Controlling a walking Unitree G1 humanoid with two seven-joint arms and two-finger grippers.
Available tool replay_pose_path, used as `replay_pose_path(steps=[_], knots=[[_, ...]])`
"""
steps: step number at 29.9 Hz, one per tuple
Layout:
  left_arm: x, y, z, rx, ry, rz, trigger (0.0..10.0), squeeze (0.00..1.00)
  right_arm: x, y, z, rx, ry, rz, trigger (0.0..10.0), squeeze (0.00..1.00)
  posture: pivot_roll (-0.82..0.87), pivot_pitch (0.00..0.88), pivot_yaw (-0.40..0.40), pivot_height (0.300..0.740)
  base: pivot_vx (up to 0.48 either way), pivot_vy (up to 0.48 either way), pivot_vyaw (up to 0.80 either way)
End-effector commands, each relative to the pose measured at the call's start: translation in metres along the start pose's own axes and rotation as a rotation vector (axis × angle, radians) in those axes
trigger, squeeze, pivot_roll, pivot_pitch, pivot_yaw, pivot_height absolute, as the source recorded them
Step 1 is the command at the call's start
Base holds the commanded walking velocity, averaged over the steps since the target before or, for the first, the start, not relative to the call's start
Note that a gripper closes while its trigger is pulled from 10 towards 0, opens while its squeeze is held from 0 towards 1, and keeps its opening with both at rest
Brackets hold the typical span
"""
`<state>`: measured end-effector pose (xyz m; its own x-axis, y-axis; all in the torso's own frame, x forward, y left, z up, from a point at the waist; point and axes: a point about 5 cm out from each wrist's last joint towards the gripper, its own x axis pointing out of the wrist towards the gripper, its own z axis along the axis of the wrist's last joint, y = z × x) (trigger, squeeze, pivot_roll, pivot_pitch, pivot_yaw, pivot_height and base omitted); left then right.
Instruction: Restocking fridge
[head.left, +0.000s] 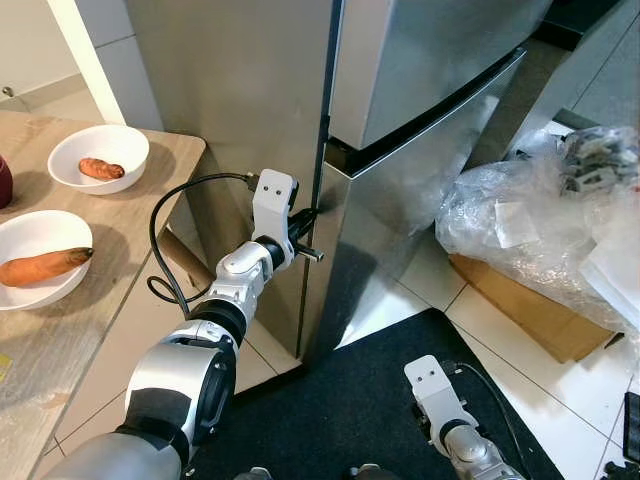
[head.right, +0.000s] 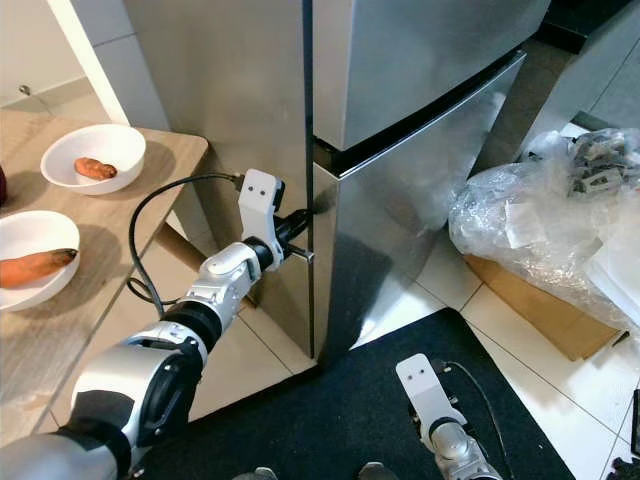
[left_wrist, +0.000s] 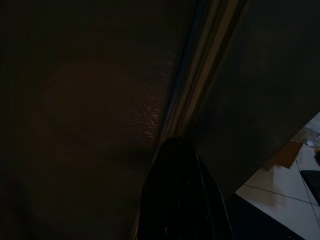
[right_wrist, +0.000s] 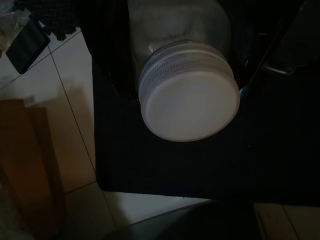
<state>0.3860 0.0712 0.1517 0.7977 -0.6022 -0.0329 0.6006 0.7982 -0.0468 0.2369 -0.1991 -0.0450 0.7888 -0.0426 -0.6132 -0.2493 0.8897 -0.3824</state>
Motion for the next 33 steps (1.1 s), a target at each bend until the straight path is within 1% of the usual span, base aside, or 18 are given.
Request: replay_pose_path(steps=[1, 4, 19, 33], knots=[[0.014, -0.033, -0.001, 0.028, 0.021, -0.133, 10.0, 0.00, -0.002, 0.002, -0.008, 0.018, 0.031, -0.004, 10.0, 0.00, -0.13, 0.163, 0.005, 0.740, 0.000, 0.000, 0.00], [0.016, -0.039, -0.002, 0.035, 0.027, -0.151, 10.0, 0.00, -0.002, 0.003, -0.007, 0.022, 0.031, -0.005, 10.0, 0.00, -0.13, 0.163, 0.008, 0.740, 0.000, 0.000, 0.00], [0.019, -0.048, -0.005, 0.045, 0.039, -0.173, 10.0, 0.00, -0.003, 0.003, -0.009, 0.028, 0.034, -0.007, 10.0, 0.00, -0.14, 0.162, 0.013, 0.740, 0.000, 0.000, 0.00], [0.021, -0.051, -0.003, 0.054, 0.042, -0.180, 10.0, 0.00, -0.002, 0.003, -0.008, 0.031, 0.032, -0.008, 10.0, 0.00, -0.14, 0.160, 0.015, 0.740, 0.000, 0.000, 0.00]])
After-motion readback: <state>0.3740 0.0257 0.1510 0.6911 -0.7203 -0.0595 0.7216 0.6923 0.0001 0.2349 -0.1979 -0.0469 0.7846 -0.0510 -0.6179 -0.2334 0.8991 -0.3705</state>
